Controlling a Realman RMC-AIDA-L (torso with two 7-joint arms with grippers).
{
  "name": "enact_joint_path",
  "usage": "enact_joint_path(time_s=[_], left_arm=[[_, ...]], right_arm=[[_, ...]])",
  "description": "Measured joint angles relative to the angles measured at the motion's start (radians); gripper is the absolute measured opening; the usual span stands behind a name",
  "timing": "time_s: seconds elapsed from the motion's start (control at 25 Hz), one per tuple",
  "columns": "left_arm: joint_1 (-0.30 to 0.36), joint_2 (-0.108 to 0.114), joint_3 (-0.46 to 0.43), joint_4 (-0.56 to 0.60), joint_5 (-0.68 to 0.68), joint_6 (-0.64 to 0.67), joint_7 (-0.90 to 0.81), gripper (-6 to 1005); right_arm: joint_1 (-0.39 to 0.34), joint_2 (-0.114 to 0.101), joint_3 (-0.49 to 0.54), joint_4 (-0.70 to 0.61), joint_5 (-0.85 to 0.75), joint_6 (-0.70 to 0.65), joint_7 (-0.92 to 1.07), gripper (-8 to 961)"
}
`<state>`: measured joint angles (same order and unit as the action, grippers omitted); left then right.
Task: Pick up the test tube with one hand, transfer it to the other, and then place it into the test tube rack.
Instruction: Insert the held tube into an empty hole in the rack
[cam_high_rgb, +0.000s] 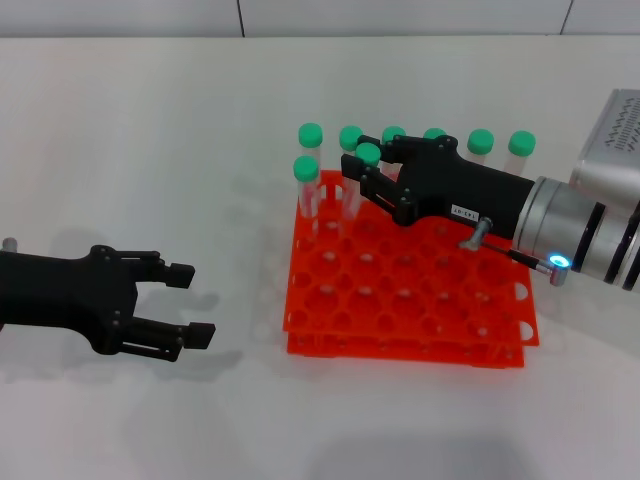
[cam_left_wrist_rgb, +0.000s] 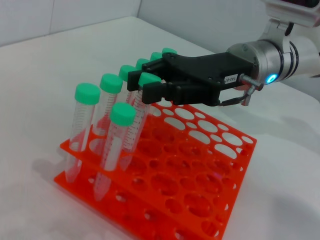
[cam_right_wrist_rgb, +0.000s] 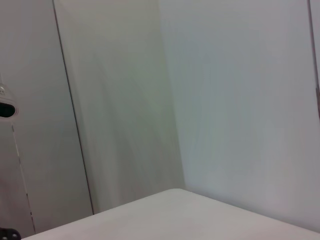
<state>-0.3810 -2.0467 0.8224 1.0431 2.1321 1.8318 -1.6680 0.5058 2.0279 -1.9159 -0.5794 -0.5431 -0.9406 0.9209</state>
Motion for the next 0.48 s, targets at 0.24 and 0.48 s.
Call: enact_joint_path(time_s=[0.24,0.48], left_arm=[[-0.001,0.001,0.000,0.000,0.000,-0.005,0.001,869],[-0.001,0.001,0.001,0.000,0.000,-0.007,0.001,869]], right_arm=[[0.006,0.000,-0.002,-0.001,0.000,0.000,0.002,267],[0.013,0.000,-0.011,-0.001,0.000,0.001,0.005,266]])
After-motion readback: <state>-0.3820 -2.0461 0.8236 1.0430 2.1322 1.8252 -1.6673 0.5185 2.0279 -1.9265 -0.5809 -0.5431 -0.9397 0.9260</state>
